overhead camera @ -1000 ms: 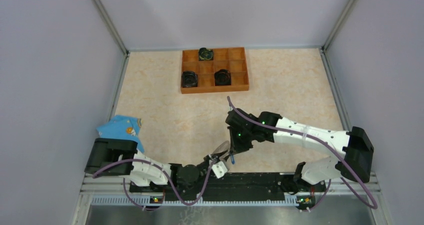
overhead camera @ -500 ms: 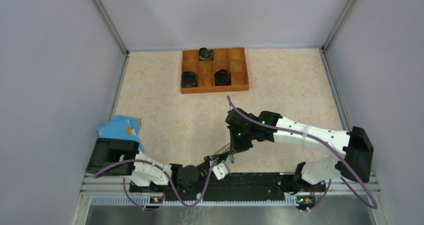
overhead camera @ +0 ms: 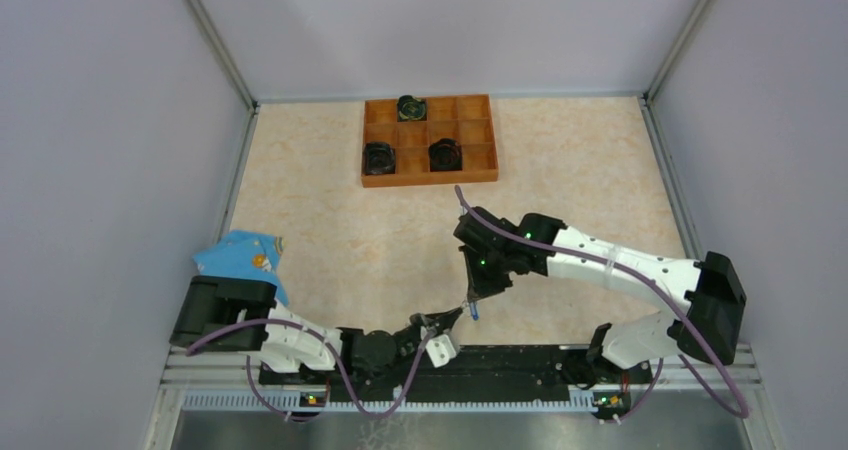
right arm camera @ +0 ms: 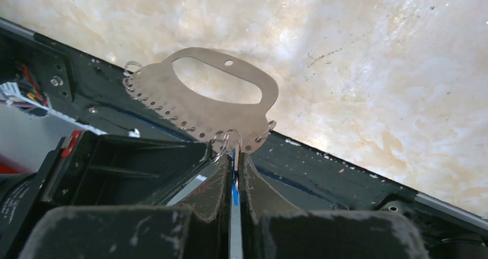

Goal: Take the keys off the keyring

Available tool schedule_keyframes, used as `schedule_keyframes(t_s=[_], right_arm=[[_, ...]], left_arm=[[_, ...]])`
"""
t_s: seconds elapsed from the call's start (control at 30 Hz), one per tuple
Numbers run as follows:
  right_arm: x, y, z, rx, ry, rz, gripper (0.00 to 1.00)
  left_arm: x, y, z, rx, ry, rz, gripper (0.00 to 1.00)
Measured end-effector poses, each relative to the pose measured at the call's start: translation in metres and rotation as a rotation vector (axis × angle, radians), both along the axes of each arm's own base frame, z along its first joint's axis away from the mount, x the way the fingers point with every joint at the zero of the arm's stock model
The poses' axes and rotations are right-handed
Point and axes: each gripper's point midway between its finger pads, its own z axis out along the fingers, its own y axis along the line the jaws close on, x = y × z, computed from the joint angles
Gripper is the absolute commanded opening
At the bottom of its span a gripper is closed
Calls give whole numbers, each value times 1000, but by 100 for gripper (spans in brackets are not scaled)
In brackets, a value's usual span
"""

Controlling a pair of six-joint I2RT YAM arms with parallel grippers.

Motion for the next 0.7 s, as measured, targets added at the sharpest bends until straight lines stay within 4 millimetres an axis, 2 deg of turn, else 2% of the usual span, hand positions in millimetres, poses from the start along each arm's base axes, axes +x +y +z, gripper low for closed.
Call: schedule_keyframes(t_s=[0.23, 0.37, 0.57, 0.7], right_arm=[[3, -4, -8, -37, -6, 34, 0], [3, -4, -8, -38, -12, 53, 0], [8, -4, 0, -40, -38, 72, 0], [10, 0, 7, -29, -55, 75, 0]], left_arm=[[-5, 2, -2, 12, -22, -29, 0], [-2, 5, -1, -10, -10, -9, 10], [7, 18, -3, -56, 36, 58, 31], [12, 22, -5, -79, 71, 81, 32]])
